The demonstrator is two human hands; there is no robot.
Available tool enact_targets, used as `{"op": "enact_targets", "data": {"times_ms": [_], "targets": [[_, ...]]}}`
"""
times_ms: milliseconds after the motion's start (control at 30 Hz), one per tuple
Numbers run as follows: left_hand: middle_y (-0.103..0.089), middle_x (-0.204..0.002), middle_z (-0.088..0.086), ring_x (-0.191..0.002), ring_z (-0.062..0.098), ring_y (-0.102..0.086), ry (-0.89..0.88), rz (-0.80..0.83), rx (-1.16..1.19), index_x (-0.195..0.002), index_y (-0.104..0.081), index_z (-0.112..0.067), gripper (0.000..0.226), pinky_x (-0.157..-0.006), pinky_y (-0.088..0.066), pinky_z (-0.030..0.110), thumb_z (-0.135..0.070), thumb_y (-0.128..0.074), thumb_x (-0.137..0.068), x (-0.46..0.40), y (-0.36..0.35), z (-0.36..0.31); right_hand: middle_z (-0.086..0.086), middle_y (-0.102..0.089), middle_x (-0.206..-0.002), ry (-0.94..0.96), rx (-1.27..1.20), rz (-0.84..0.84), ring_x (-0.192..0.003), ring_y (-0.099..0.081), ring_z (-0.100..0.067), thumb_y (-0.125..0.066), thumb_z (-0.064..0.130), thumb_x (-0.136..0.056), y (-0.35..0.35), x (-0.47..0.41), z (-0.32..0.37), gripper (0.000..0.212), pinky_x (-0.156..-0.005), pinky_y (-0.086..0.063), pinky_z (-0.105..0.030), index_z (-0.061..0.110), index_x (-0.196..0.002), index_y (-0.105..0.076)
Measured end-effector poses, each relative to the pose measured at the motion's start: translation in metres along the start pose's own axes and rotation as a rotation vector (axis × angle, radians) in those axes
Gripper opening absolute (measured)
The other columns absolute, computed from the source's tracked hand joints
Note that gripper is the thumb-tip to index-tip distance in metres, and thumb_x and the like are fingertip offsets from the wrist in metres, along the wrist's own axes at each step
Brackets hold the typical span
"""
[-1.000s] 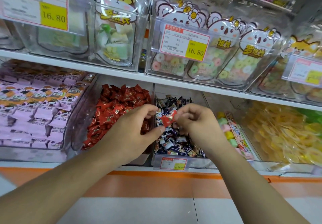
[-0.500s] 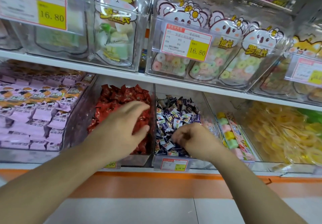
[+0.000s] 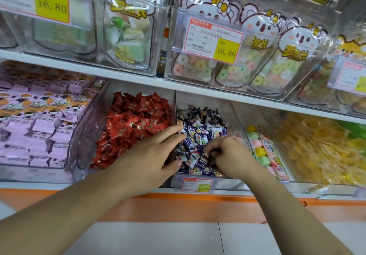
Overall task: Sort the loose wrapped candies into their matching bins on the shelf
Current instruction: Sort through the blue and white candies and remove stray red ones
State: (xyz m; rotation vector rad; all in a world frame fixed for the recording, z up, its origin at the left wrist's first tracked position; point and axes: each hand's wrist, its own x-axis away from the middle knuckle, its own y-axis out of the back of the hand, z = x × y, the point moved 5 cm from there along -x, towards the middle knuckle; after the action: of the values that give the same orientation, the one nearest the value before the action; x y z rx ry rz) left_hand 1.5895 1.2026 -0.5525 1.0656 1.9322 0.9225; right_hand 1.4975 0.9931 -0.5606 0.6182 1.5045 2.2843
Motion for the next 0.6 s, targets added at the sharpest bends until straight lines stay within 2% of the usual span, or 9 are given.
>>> {"op": "enact_targets", "data": {"times_ms": [67,167,233,300,400,467,600], "targets": [[0.005,-0.164,-0.034,-0.147,0.000,-0.027,-0.005,-0.014,-0.003,-0.159,-0.023,-0.039,0.064,-0.116,-0.030,0.020,-0.052,-0.050,-0.102,0.000,0.000,-0.001,0.014,-0.076,-0.102,0.037,-0.157,-0.024,-0.094,-0.067,0.000,-0.064,0.010,-0.096,0.007,0.004,0.003,0.025,-0.078,-0.052,-0.018,0.029,-0.092,-0.080],[0.003,-0.164,-0.032,-0.147,-0.001,-0.026,-0.017,-0.030,-0.010,-0.158,-0.027,-0.037,0.063,-0.109,-0.026,0.013,-0.050,-0.051,-0.102,-0.001,0.000,-0.002,0.014,-0.078,-0.085,0.117,-0.360,0.120,-0.082,-0.071,0.005,-0.069,0.009,-0.095,0.007,0.013,0.018,0.019,-0.076,-0.053,-0.017,0.018,-0.084,-0.082],[0.002,-0.164,-0.032,-0.146,-0.001,-0.027,-0.019,-0.031,-0.015,-0.157,-0.027,-0.037,0.062,-0.107,-0.029,0.013,-0.049,-0.051,-0.102,-0.001,-0.001,-0.002,0.013,-0.079,-0.088,0.107,-0.329,0.210,-0.079,-0.071,0.002,-0.065,0.007,-0.096,-0.001,0.014,0.022,0.025,-0.074,-0.055,-0.019,0.022,-0.089,-0.084],[0.003,-0.164,-0.033,-0.145,-0.002,-0.028,-0.012,-0.027,-0.019,-0.158,-0.026,-0.037,0.062,-0.104,-0.029,0.011,-0.049,-0.051,-0.102,-0.001,-0.001,-0.002,0.015,-0.078,-0.096,0.085,-0.194,0.173,-0.080,-0.069,0.002,-0.060,0.007,-0.098,-0.006,0.009,0.016,0.034,-0.076,-0.057,-0.022,0.033,-0.101,-0.082],[0.004,-0.163,-0.033,-0.145,-0.003,-0.027,-0.009,-0.023,-0.023,-0.158,-0.025,-0.036,0.062,-0.104,-0.027,0.010,-0.049,-0.050,-0.103,-0.001,-0.001,-0.004,0.012,-0.071,-0.117,0.059,-0.075,0.123,-0.099,-0.067,-0.007,-0.059,0.007,-0.097,-0.004,0.006,0.006,0.047,-0.086,-0.059,-0.026,0.042,-0.128,-0.068],[0.004,-0.164,-0.033,-0.144,-0.002,-0.028,-0.009,-0.019,-0.028,-0.158,-0.025,-0.036,0.062,-0.102,-0.028,0.010,-0.050,-0.050,-0.103,0.000,-0.001,-0.004,0.011,-0.068,-0.120,0.050,-0.056,0.135,-0.102,-0.066,-0.011,-0.062,0.009,-0.096,-0.003,0.006,0.003,0.051,-0.086,-0.059,-0.027,0.045,-0.132,-0.063],[0.004,-0.164,-0.032,-0.142,-0.001,-0.032,0.003,-0.011,-0.021,-0.158,-0.025,-0.037,0.062,-0.098,-0.031,0.010,-0.050,-0.049,-0.103,-0.001,0.000,-0.004,0.014,-0.069,-0.117,0.051,-0.007,0.133,-0.102,-0.066,-0.011,-0.069,0.011,-0.094,-0.005,0.006,0.006,0.050,-0.085,-0.055,-0.022,0.044,-0.130,-0.065]]}}
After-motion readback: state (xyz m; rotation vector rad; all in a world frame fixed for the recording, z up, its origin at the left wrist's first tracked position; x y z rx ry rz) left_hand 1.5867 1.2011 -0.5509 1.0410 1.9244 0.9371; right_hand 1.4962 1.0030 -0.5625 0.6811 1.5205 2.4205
